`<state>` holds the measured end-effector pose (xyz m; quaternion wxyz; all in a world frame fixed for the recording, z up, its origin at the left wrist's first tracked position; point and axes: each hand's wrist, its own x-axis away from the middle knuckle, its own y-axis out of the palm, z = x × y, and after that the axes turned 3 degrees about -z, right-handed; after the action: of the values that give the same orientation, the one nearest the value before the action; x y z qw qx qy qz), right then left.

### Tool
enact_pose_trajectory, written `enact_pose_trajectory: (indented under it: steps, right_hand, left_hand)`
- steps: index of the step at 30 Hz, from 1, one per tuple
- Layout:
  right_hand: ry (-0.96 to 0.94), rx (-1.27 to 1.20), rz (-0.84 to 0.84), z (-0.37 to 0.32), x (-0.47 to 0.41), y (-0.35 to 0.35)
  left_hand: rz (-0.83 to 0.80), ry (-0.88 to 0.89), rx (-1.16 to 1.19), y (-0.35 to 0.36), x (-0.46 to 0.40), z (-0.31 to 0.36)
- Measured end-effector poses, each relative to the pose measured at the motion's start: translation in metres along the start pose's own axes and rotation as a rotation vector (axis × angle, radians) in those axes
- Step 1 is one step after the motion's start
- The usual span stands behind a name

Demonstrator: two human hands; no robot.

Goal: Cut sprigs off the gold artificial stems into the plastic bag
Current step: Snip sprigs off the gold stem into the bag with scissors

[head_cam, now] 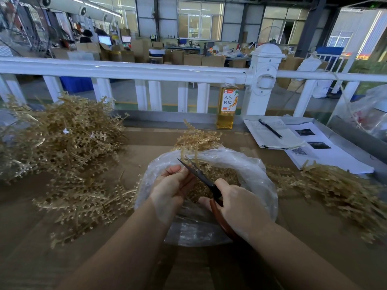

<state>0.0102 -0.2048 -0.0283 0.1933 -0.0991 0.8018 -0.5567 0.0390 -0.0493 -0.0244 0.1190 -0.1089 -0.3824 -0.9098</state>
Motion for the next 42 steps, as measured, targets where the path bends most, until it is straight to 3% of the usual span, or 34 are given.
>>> enact_pose_trajectory:
  steps: [33,42]
  right_hand:
    - [-0.001,0.125,0.087,-0.003,0.002,0.007]
    - [-0.011,0.064,0.036,-0.004,-0.003,0.008]
  left_hand:
    - [-0.084,-0.034,-0.126,-0.002,-0.001,-0.004]
    - [-0.068,-0.078,-0.106,-0.003,-0.003,-0.002]
